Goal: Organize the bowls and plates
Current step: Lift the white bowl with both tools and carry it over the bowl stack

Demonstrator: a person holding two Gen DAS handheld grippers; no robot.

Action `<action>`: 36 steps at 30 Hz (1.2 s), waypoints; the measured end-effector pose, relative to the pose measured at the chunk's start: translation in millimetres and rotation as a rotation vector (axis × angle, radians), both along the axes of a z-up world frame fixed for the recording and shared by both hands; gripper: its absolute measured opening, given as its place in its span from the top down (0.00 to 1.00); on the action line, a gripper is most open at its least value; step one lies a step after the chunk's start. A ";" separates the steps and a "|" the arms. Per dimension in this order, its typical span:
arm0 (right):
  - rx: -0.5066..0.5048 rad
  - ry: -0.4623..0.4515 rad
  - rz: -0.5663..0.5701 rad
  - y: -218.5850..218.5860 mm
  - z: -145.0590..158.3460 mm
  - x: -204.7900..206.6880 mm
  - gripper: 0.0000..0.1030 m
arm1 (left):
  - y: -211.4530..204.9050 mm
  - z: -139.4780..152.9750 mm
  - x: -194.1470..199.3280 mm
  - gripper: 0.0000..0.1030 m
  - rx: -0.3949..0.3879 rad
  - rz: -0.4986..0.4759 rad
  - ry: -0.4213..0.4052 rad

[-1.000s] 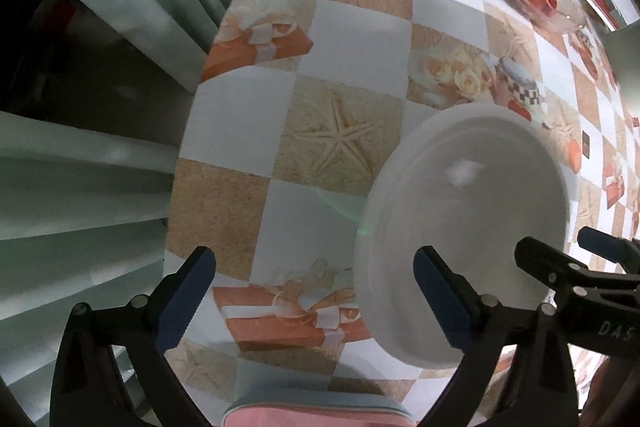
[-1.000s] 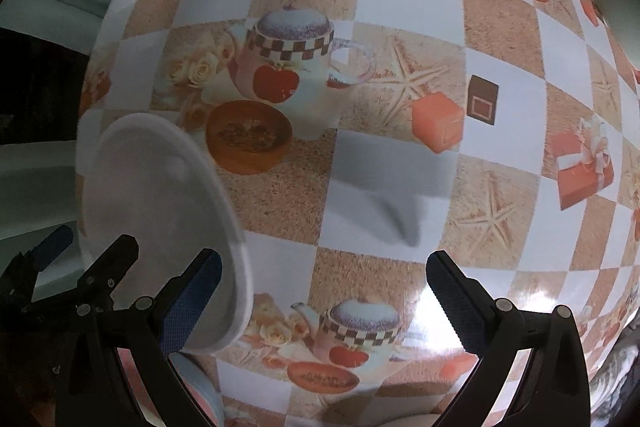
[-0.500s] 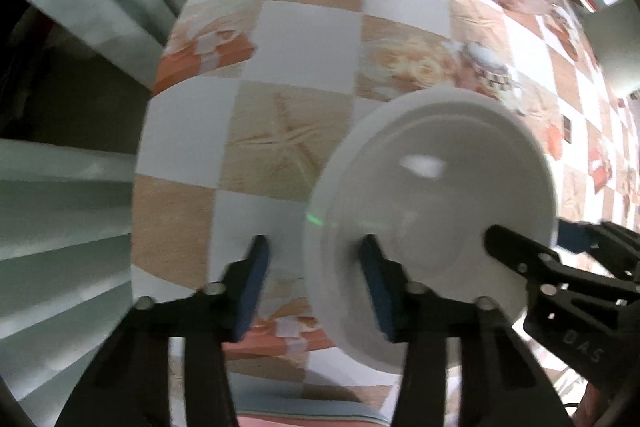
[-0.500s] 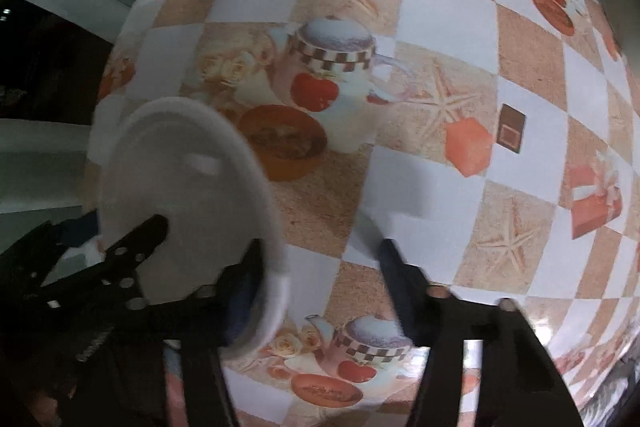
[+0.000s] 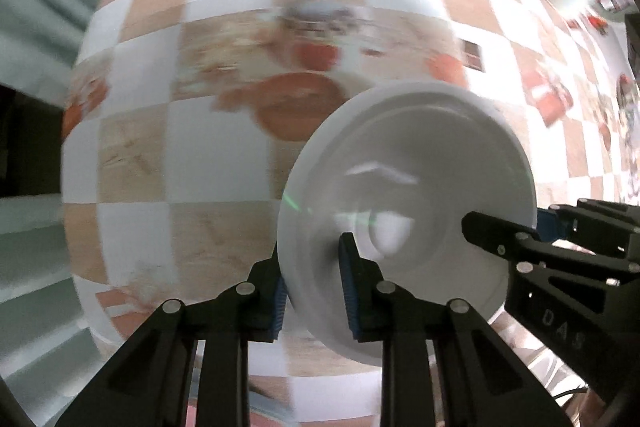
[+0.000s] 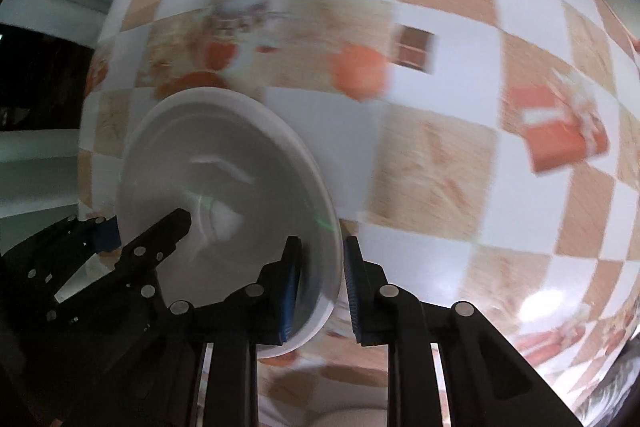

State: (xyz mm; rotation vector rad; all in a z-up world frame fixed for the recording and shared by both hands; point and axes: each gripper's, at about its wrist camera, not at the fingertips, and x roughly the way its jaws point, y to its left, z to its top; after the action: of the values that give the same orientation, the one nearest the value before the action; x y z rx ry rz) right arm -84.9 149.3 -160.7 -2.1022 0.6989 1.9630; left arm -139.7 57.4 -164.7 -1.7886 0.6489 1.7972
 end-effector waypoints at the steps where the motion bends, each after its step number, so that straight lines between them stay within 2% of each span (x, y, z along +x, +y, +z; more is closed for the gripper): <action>1: -0.002 -0.004 -0.012 4.5 0.5 5.9 0.78 | 7.8 -0.9 1.8 0.75 0.000 -0.009 0.000; 9: -0.005 -0.017 -0.104 44.8 0.7 49.4 0.78 | 50.0 -4.5 25.7 0.75 0.000 -0.070 -0.010; 13: -0.016 -0.008 -0.127 66.1 -6.2 60.8 0.78 | 49.3 -4.4 27.4 0.76 0.025 -0.039 -0.023; 14: -0.020 -0.005 -0.131 66.5 -6.7 59.4 0.78 | 49.6 -4.3 27.6 0.77 0.033 -0.031 -0.028; 16: -0.041 0.004 -0.145 70.6 -9.7 64.9 0.85 | 52.5 -4.7 32.9 0.79 0.046 -0.018 -0.034; 20: -0.052 0.008 -0.156 67.2 -13.3 68.7 0.85 | 52.0 -4.1 46.5 0.80 0.051 -0.021 -0.035; 26: -0.054 0.043 -0.171 72.3 5.0 78.2 0.85 | 53.3 22.5 59.3 0.81 0.072 -0.055 0.016; 28: -0.051 0.054 -0.173 78.9 9.1 88.2 0.85 | 51.4 39.6 61.3 0.81 0.078 -0.060 0.026; 31: -0.044 0.076 -0.171 83.1 23.1 91.5 0.85 | 52.0 59.2 62.3 0.81 0.084 -0.065 0.041; 36: -0.030 0.107 -0.172 80.2 54.7 97.0 0.85 | 54.6 77.6 89.3 0.81 0.097 -0.078 0.078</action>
State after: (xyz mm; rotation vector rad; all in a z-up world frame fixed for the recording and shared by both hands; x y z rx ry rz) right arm 12.1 229.5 -106.0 -1.8933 0.9022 1.9931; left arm -50.4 112.0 -87.1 -1.6150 0.6407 1.8218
